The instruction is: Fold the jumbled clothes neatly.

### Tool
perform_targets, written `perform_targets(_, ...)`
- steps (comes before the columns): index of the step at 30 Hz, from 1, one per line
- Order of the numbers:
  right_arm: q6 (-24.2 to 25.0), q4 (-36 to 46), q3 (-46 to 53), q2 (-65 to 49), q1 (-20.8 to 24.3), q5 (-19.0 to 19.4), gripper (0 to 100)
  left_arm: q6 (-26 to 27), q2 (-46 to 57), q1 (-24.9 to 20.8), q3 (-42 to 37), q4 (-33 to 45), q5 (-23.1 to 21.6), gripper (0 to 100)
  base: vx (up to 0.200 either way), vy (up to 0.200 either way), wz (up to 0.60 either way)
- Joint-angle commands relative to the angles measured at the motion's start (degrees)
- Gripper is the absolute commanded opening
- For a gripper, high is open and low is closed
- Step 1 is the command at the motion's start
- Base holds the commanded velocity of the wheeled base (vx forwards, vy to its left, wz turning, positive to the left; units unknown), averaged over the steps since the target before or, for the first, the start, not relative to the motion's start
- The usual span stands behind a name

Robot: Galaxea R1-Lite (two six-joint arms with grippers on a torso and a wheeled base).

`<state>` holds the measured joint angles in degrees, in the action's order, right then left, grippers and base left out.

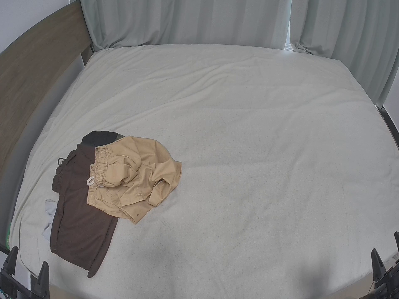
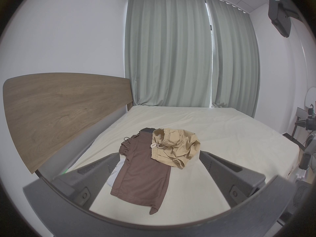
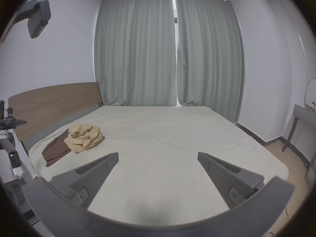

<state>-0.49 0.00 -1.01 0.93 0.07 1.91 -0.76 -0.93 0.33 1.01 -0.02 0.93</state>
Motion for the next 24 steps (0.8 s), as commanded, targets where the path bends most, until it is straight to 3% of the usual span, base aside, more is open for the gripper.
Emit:
perform_targets(1,-0.04,0.0,0.92,-0.66,0.01,0.11,100,0.05,0.84,0.02,-1.01,-0.06,-0.05,100,0.0,0.0,0.0)
perform_targets(16,0.05,0.0,1.01,-0.66,0.01,0.02,100,-0.04,0.84,0.02,-0.4,-1.21,-0.22,100,0.0,0.0,0.0)
perform_targets(19,0.05,0.0,1.01,-0.75,0.1,0.02,100,-1.71,-4.96,0.2,9.54,-4.72,-0.49,100,0.0,0.0,0.0)
perform_targets(24,0.05,0.0,1.01,-0.75,0.1,0.02,100,-2.32,-8.3,-0.59,9.27,-4.72,-2.68,100,0.0,0.0,0.0)
